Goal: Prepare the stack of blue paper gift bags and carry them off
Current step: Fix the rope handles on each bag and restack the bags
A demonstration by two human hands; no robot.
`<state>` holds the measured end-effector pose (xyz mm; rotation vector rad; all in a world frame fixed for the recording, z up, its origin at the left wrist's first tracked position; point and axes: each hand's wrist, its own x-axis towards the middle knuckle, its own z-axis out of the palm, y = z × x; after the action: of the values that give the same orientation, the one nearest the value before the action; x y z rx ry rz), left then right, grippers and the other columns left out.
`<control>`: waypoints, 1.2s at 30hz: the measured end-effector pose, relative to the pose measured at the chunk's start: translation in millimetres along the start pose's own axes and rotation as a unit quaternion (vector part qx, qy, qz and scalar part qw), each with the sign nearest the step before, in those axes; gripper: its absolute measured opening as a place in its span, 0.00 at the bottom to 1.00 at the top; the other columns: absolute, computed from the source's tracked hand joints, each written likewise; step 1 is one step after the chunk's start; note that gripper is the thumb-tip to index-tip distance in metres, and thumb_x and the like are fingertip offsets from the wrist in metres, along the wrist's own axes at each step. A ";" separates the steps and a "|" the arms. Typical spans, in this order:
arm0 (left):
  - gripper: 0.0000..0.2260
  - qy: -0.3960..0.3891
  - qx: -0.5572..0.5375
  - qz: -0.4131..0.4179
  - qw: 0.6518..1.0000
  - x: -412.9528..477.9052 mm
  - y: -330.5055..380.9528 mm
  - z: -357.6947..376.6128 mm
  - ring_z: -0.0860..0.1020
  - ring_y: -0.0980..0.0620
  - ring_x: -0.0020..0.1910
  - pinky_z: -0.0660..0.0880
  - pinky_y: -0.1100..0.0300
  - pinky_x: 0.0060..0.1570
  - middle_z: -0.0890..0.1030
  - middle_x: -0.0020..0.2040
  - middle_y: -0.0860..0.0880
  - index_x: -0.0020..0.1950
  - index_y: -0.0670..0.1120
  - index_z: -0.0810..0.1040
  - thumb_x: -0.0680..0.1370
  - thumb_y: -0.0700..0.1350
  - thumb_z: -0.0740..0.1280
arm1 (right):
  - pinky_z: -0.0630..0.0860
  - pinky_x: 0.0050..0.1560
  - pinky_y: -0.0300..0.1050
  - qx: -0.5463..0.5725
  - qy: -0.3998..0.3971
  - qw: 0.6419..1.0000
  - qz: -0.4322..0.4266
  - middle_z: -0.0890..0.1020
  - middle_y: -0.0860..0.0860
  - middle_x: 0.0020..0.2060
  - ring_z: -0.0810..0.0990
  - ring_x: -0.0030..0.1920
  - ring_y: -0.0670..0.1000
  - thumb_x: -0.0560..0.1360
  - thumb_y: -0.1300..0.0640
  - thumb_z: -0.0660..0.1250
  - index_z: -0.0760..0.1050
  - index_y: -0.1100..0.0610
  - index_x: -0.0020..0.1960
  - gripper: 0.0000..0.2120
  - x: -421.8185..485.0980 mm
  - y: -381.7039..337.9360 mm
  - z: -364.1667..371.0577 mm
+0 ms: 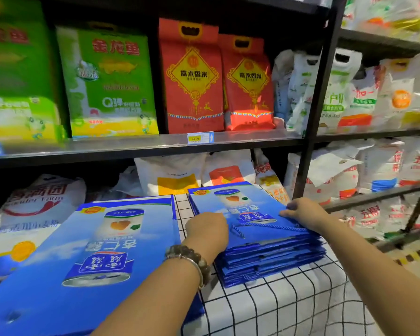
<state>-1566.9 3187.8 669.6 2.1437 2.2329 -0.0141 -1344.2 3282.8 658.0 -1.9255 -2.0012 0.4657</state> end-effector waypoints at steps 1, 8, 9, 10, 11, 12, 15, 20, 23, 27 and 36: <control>0.12 0.009 0.042 0.008 0.999 -3.6 3.4 -6.9 0.74 0.44 0.60 0.71 0.54 0.48 0.75 0.61 0.46 0.61 0.48 0.74 0.79 0.46 0.60 | 0.73 0.54 0.49 -0.012 0.001 1.000 -0.004 0.79 0.58 0.56 0.77 0.53 0.57 0.73 0.46 0.67 0.75 0.61 0.59 0.22 3.0 -0.6 -2.6; 0.21 0.010 0.059 0.051 0.997 -19.2 61.9 -15.2 0.61 0.34 0.67 0.62 0.40 0.63 0.62 0.70 0.36 0.71 0.44 0.64 0.79 0.49 0.57 | 0.66 0.62 0.47 -0.059 0.014 0.994 -0.093 0.73 0.57 0.66 0.71 0.64 0.56 0.78 0.50 0.61 0.70 0.58 0.67 0.21 10.2 -32.0 -5.7; 0.23 0.002 0.040 0.032 0.999 -18.6 65.2 -4.2 0.57 0.33 0.70 0.57 0.37 0.66 0.58 0.72 0.35 0.73 0.43 0.61 0.80 0.51 0.54 | 0.64 0.65 0.47 -0.060 -0.014 0.993 -0.101 0.70 0.56 0.68 0.69 0.66 0.56 0.78 0.48 0.60 0.68 0.57 0.69 0.23 9.7 -33.9 0.6; 0.25 0.000 0.007 0.012 1.000 -18.1 66.0 7.3 0.53 0.33 0.72 0.53 0.36 0.68 0.55 0.74 0.36 0.75 0.42 0.57 0.81 0.53 0.50 | 0.62 0.66 0.47 -0.061 -0.050 0.992 -0.102 0.68 0.55 0.70 0.67 0.68 0.55 0.78 0.46 0.60 0.65 0.57 0.70 0.25 8.8 -34.8 6.6; 0.26 -0.001 -0.033 -0.004 0.999 -18.2 64.9 18.5 0.51 0.35 0.74 0.50 0.37 0.69 0.53 0.75 0.37 0.76 0.42 0.55 0.81 0.55 0.48 | 0.62 0.66 0.46 -0.067 -0.086 0.989 -0.099 0.66 0.55 0.71 0.66 0.69 0.55 0.78 0.44 0.59 0.63 0.57 0.71 0.27 9.2 -33.3 13.5; 0.27 0.000 -0.065 -0.011 0.998 -18.5 63.3 28.4 0.51 0.37 0.74 0.49 0.38 0.70 0.53 0.76 0.38 0.76 0.43 0.53 0.81 0.57 0.46 | 0.62 0.66 0.47 -0.079 -0.115 0.986 -0.096 0.65 0.55 0.72 0.66 0.69 0.55 0.78 0.43 0.58 0.63 0.57 0.72 0.28 9.5 -31.3 19.7; 0.28 0.012 -0.086 -0.008 0.996 -17.7 58.6 45.1 0.53 0.39 0.74 0.50 0.39 0.71 0.55 0.76 0.39 0.76 0.44 0.55 0.81 0.58 0.46 | 0.59 0.69 0.50 -0.108 -0.162 0.978 -0.077 0.59 0.55 0.74 0.62 0.71 0.56 0.79 0.42 0.54 0.59 0.57 0.73 0.29 10.8 -28.5 30.7; 0.26 0.016 -0.070 -0.003 0.997 -10.5 57.7 48.1 0.63 0.37 0.68 0.60 0.39 0.66 0.66 0.69 0.38 0.71 0.43 0.64 0.80 0.57 0.46 | 0.47 0.74 0.55 -0.137 -0.229 0.963 -0.047 0.43 0.56 0.76 0.46 0.76 0.55 0.78 0.38 0.51 0.45 0.57 0.76 0.35 19.3 -27.2 40.2; 0.26 0.011 -0.067 -0.001 0.998 -6.7 59.9 49.5 0.64 0.37 0.67 0.60 0.38 0.65 0.66 0.69 0.37 0.71 0.42 0.64 0.80 0.56 0.46 | 0.45 0.73 0.55 -0.142 -0.234 0.961 -0.038 0.41 0.56 0.76 0.44 0.76 0.55 0.77 0.37 0.51 0.42 0.58 0.76 0.38 29.5 -22.3 46.9; 0.25 0.006 -0.068 -0.008 0.998 -1.6 63.0 49.0 0.63 0.36 0.66 0.59 0.37 0.66 0.64 0.69 0.37 0.72 0.42 0.61 0.81 0.55 0.46 | 0.48 0.73 0.54 -0.125 -0.221 0.966 -0.049 0.43 0.56 0.76 0.46 0.76 0.55 0.78 0.38 0.51 0.43 0.59 0.76 0.37 31.3 -23.7 48.9; 0.28 0.045 -0.047 0.020 0.998 -29.4 57.8 37.1 0.43 0.38 0.75 0.40 0.40 0.71 0.45 0.77 0.38 0.77 0.43 0.49 0.81 0.56 0.48 | 0.68 0.59 0.50 -0.204 0.113 0.957 -0.175 0.73 0.57 0.66 0.72 0.63 0.59 0.80 0.46 0.55 0.64 0.57 0.70 0.23 -15.1 -45.1 23.6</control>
<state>-1507.0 3159.4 635.2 2.1794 2.1895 0.1872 -1394.4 3265.9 657.0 -1.6741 -2.3410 -0.2675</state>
